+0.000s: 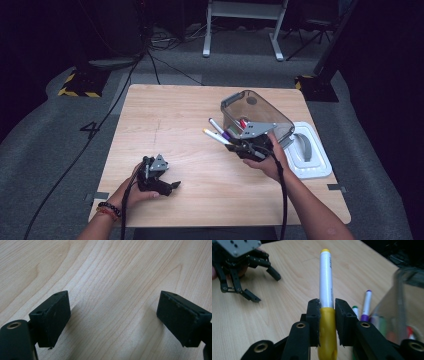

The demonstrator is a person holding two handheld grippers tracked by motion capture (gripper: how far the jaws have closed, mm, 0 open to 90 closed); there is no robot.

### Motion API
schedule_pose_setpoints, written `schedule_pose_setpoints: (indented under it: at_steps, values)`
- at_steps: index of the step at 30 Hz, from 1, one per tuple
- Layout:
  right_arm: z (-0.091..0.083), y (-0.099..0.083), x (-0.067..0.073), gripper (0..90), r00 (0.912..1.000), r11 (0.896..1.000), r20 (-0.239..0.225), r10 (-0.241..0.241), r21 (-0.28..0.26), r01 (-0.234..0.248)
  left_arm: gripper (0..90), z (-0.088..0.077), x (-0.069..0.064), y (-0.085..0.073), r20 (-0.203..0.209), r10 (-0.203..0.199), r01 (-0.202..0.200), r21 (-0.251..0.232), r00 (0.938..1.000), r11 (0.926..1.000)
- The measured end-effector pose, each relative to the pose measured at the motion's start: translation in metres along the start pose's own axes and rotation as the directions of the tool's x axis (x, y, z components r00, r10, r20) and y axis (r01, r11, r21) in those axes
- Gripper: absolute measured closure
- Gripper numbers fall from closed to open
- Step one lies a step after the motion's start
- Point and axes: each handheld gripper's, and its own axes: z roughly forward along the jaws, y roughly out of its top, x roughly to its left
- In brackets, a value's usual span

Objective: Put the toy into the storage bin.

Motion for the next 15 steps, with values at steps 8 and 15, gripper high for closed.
schedule_pose_setpoints:
  at_steps: [8,15]
  values:
    - [-0.045,0.009,-0.034,74.6,0.9929,0.997,0.105,0.057,-0.054,-0.052,12.3,0.0,0.0,0.0,0.0,0.0,0.0,0.0,1.0,1.0]
    - [-0.058,0.006,-0.062,74.6,0.9797,0.994,0.169,0.108,-0.042,-0.103,12.2,0.0,0.0,0.0,0.002,0.0,0.0,0.0,1.0,1.0]
